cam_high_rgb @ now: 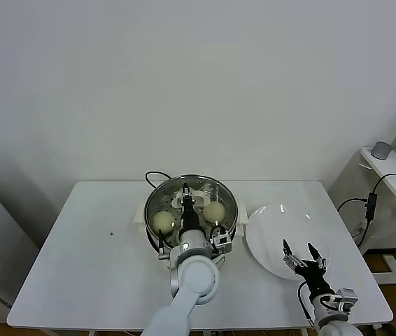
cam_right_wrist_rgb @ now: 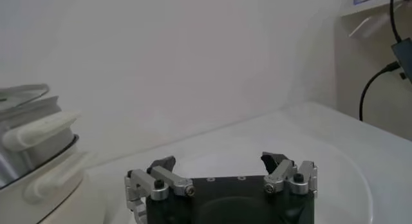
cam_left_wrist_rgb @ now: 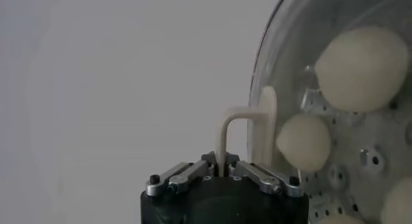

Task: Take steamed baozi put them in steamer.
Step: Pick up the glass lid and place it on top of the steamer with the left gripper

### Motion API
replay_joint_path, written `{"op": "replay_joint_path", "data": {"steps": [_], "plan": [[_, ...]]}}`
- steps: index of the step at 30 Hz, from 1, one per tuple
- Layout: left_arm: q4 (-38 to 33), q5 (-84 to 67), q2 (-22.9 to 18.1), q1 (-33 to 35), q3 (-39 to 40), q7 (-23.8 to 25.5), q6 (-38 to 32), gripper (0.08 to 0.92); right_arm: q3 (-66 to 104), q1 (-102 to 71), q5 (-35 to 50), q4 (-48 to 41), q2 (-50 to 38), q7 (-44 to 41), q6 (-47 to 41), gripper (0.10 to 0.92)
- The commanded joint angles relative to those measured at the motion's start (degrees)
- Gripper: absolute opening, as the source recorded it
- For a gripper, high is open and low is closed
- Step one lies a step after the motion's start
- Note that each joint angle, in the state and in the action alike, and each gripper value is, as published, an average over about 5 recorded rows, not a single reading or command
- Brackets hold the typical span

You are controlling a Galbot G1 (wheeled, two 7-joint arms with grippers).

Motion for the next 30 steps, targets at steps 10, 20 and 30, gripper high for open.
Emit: {"op": "replay_joint_path", "data": {"steps": [10, 20, 30], "plan": [[1.95, 0.49, -2.80, 0.20, 0.01, -1.74, 2.81, 0.130, 0.03, -0.14, -0.03, 0.11, 0.33, 0.02, 0.12, 0.823], [-0.88, 0.41, -2.80, 1.40, 0.42, -1.20, 2.81, 0.136, 0.04, -0.08, -0.14, 0.16, 0.41, 0.05, 0.05, 0.823], [-11.97, -0.85, -2.80, 5.38, 1.33, 1.89, 2.81, 0.377, 0.04, 0.10, -0.69, 0.18, 0.68, 0.07, -0.06, 0.823]]}}
